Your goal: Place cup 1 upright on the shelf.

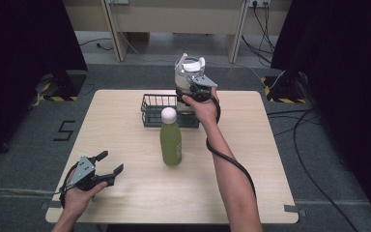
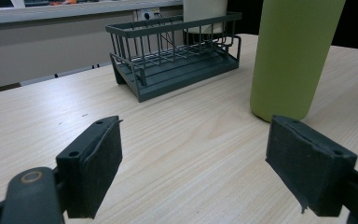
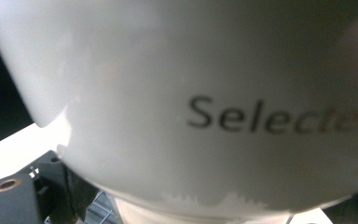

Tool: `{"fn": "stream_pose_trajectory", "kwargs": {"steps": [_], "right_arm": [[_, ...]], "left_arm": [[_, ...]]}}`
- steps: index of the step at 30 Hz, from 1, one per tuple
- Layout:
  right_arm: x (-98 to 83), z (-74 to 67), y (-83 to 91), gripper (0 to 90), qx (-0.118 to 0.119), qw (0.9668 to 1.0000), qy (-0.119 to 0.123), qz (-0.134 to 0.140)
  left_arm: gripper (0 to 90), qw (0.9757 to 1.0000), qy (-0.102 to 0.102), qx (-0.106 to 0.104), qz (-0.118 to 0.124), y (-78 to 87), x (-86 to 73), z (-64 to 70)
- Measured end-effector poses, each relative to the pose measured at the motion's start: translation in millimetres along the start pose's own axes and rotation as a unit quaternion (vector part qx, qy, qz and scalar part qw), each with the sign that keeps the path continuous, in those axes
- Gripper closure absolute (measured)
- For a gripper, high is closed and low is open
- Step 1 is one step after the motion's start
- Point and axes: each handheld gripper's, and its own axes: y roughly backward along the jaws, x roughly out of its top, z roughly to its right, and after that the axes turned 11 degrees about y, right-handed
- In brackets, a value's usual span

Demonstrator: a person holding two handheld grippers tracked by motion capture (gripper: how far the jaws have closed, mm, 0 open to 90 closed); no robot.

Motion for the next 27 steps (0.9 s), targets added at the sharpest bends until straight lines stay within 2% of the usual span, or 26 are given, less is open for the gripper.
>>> {"fn": "stream_pose_trajectory", "kwargs": {"steps": [27], "right_arm": [[-15.8, -4.1, -9.8, 10.2, 0.002, 0.9997, 0.001, -0.025]], "left_arm": [[17.7, 1.0, 0.0, -0.001, 0.001, 0.7, -0.1, -0.2]]}}
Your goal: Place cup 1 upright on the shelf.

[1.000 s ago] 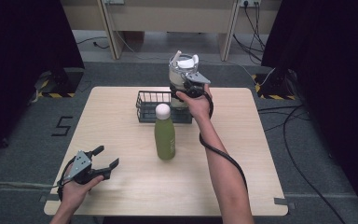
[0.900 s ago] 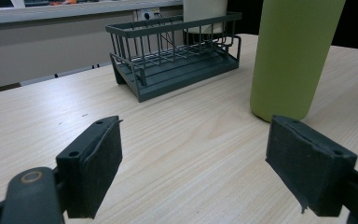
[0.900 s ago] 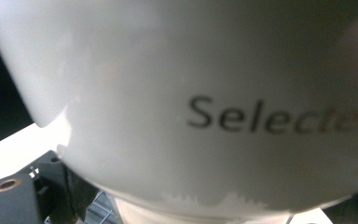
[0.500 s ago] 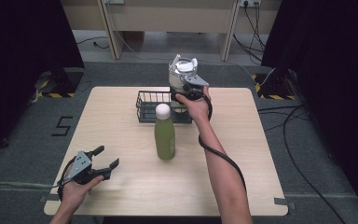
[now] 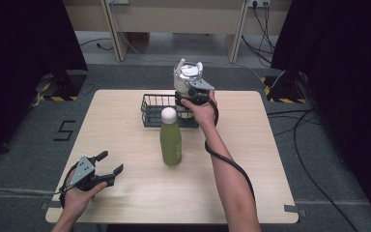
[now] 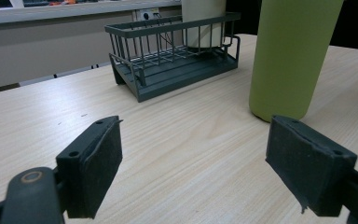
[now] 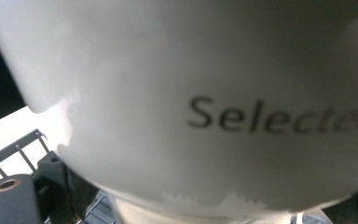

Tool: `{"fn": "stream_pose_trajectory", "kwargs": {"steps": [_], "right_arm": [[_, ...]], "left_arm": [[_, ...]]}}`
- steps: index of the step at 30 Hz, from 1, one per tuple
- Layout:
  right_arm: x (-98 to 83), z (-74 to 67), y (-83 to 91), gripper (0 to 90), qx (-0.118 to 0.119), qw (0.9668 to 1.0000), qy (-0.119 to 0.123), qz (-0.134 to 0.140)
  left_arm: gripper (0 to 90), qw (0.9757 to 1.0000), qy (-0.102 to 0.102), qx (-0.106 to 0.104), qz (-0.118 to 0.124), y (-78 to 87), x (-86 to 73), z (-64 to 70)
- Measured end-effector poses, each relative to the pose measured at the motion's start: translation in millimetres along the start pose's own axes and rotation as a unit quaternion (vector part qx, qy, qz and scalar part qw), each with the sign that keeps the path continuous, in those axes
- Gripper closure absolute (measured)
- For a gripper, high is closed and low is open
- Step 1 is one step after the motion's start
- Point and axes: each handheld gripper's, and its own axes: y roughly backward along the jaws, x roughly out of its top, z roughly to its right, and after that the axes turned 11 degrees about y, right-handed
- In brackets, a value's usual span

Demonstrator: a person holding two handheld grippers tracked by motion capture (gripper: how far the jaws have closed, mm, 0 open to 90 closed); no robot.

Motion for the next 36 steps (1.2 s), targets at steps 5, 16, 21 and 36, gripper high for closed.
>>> {"fn": "stream_pose_trajectory", "kwargs": {"steps": [5, 16, 21, 36], "right_arm": [[-0.1, -0.3, -0.6, 10.2, -0.001, 1.0, 0.002, 0.001], [-0.4, -2.2, -1.2, 10.2, -0.002, 1.0, 0.008, 0.002], [-0.8, -2.8, -1.0, 10.1, -0.004, 1.0, 0.008, 0.002], [-3.9, -3.9, -1.6, 9.0, -0.002, 0.9999, 0.006, 0.012]], "left_arm": [[17.7, 1.0, 0.0, 0.0, 0.0, 0.2, 0.0, -0.1], [17.7, 1.0, 0.0, 0.0, 0.0, -0.1, 0.0, 0.1], [17.7, 1.0, 0.0, -0.001, 0.0, 0.2, 0.1, 0.1], [17.7, 1.0, -0.001, 0.0, 0.0, 1.0, 0.0, -0.1]]}}
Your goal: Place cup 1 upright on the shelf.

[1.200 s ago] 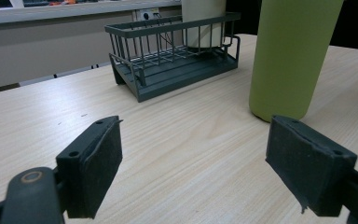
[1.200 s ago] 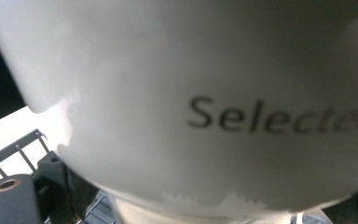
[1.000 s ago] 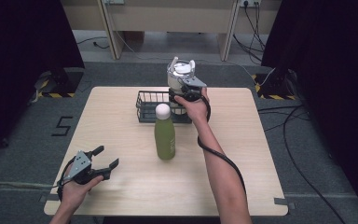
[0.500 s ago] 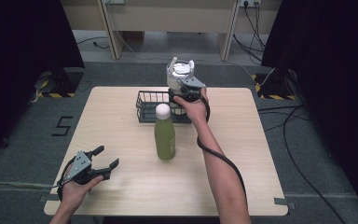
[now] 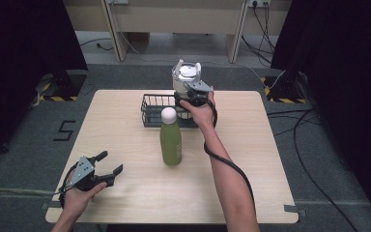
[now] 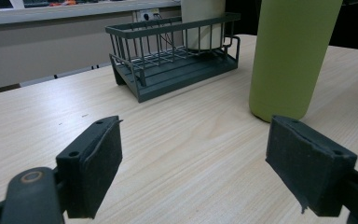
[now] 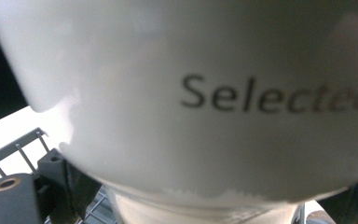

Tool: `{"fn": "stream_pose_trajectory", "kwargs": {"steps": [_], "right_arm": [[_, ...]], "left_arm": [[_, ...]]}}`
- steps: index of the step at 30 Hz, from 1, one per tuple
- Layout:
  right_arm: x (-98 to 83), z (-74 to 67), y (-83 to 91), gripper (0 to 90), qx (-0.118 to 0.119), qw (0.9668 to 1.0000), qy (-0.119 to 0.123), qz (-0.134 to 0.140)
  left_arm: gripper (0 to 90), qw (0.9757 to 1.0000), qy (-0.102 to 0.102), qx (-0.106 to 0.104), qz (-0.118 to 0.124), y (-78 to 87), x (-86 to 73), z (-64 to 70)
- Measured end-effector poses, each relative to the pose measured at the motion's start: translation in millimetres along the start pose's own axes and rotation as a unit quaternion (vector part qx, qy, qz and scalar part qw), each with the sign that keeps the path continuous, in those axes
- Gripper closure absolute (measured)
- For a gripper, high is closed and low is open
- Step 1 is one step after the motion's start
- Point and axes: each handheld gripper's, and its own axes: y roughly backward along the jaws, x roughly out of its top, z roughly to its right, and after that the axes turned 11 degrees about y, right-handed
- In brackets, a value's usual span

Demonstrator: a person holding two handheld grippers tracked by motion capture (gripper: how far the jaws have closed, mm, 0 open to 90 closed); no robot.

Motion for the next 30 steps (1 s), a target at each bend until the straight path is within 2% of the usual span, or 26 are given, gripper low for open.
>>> {"fn": "stream_pose_trajectory", "kwargs": {"steps": [2, 8, 30], "right_arm": [[-0.1, -1.4, -0.8, 4.5, 0.003, 1.0, 0.003, -0.006], [-0.9, -0.2, -1.5, 0.5, 0.0, 1.0, 0.007, -0.006], [-0.6, 1.6, 14.4, 0.2, 0.006, 0.9998, 0.021, -0.001]], "left_arm": [[17.7, 1.0, 0.0, 0.0, 0.0, -0.1, 0.1, 0.0], [17.6, 1.0, -0.001, 0.0, 0.0, 0.1, 0.0, -0.1], [17.6, 1.0, -0.001, 0.001, 0.0, -0.4, 0.0, 0.1]]}}
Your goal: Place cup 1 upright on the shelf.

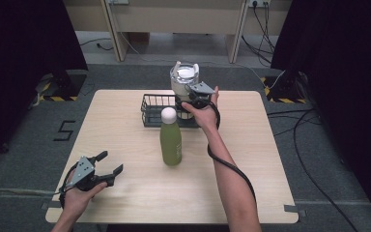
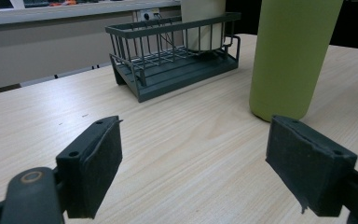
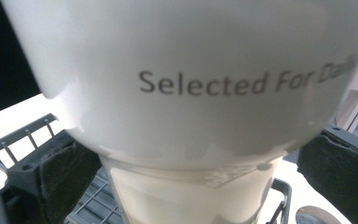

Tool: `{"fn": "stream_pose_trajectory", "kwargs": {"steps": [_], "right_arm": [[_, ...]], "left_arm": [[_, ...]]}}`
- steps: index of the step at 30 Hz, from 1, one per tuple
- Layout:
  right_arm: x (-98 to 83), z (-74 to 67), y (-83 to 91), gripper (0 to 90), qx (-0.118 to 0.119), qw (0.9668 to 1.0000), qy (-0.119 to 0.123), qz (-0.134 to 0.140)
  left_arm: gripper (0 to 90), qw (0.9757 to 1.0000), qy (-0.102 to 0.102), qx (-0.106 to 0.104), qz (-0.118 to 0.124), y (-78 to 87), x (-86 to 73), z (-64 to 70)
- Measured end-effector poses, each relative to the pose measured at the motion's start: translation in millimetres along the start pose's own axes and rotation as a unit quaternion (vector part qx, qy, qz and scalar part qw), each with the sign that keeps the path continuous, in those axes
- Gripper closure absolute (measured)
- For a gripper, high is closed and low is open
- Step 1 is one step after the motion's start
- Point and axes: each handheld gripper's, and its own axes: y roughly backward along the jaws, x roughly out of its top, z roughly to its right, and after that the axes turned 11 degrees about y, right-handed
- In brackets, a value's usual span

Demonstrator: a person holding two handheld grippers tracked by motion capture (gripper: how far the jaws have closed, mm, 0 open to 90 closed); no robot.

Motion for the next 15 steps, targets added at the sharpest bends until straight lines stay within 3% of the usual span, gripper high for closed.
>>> {"fn": "stream_pose_trajectory", "kwargs": {"steps": [15], "right_arm": [[0.1, 6.7, 20.1, 0.2, 0.009, 0.9999, -0.003, 0.012]], "left_arm": [[17.6, 1.0, -0.002, 0.0, -0.002, -0.9, -0.1, 0.8]]}}
